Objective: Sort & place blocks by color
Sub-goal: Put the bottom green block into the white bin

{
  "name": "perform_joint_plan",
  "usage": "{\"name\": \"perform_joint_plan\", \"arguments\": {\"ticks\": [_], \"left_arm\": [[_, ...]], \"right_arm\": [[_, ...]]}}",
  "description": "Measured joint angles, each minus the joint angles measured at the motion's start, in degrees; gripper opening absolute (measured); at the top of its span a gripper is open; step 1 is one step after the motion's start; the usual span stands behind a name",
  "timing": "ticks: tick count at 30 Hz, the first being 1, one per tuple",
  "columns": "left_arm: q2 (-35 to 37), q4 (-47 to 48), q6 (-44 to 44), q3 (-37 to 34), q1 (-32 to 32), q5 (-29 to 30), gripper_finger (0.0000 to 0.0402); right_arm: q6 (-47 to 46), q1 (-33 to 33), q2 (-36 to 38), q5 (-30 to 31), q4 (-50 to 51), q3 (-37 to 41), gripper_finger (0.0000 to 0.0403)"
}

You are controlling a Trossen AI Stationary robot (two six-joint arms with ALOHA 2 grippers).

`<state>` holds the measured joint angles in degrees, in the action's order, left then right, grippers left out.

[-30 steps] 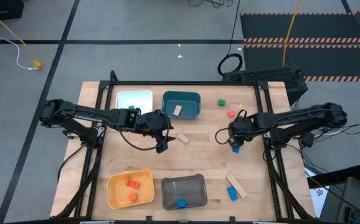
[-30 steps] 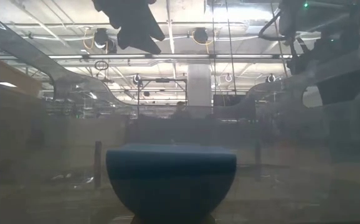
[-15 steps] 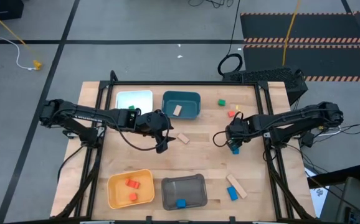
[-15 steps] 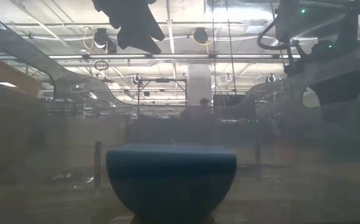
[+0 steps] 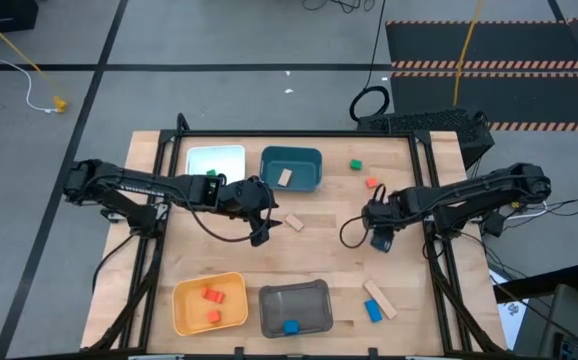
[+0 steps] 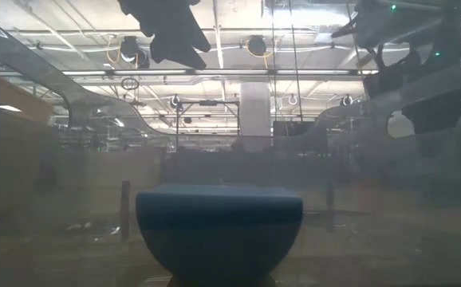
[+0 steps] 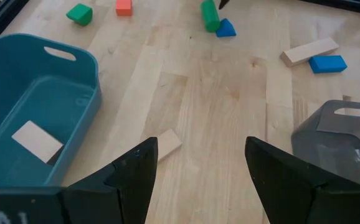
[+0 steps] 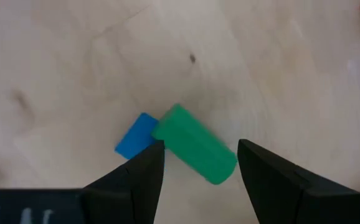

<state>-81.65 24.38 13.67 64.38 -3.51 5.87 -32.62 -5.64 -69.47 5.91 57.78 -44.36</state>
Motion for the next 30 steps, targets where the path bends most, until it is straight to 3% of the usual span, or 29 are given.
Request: {"name": "perform_joint_plan", "arguments": {"ticks": [10,25,30], "left_arm": [[0.0,0.3,0.04,-0.02,0.0,0.0,0.0244],[0.0,0.35,0.04,-0.04,0.0,0.0,0.0244],[0.0,0.35,0.04,-0.04,0.0,0.0,0.0244]], "right_arm": [[13.7,-3.85,0.04,-1.81,-3.98,5.88,0.0194],[10.87,-4.6,0.04,-0.88,-10.56,11.87,0.0193],[7.71,-4.6,0.04,0.48,-10.62,12.02,0.016]]}}
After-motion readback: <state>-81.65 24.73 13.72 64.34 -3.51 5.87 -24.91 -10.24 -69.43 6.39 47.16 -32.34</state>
